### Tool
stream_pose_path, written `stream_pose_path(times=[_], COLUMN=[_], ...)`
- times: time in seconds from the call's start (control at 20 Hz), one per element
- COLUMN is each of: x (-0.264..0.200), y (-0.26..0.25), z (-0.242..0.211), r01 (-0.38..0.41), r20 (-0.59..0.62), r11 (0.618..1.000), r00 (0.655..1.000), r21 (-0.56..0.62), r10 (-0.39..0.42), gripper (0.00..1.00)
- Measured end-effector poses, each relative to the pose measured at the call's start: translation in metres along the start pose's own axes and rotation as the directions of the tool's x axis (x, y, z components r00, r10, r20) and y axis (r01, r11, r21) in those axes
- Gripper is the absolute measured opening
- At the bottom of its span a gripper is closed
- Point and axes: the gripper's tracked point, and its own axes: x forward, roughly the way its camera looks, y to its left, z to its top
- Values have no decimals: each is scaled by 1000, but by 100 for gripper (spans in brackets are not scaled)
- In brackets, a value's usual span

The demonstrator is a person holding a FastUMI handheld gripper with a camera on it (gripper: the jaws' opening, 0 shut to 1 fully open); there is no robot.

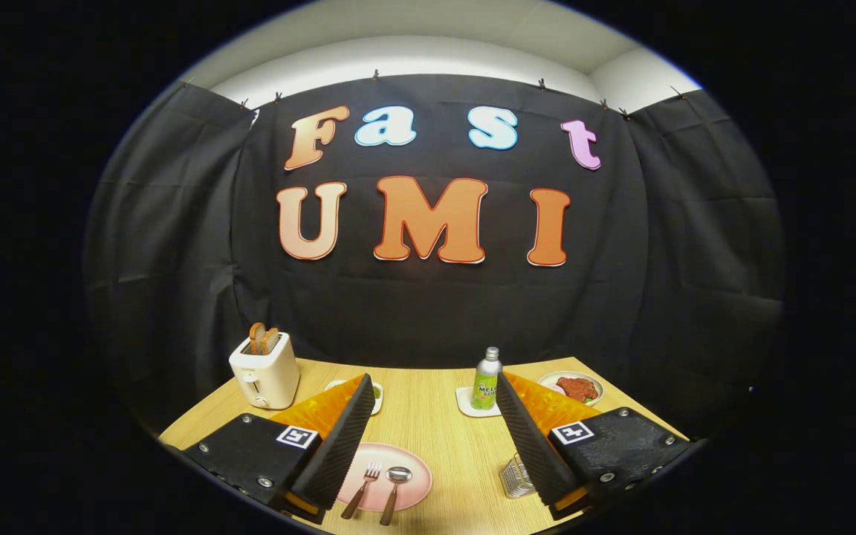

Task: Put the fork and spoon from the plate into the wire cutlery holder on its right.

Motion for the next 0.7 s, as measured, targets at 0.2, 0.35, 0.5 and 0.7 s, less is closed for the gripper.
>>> stream_pose_path(times=[0.2,0.35,0.5,0.7], x=[-3,-3,-3,-2], y=[14,18,27,37], z=[-1,-5,-13,-34], r01=[-21,-27,-43,-62], r20=[9,-2,-9,-43], r11=[999,999,999,998], r00=[1000,1000,999,997], r21=[48,36,33,33], r10=[21,27,44,63], gripper=[98,98,98,98])
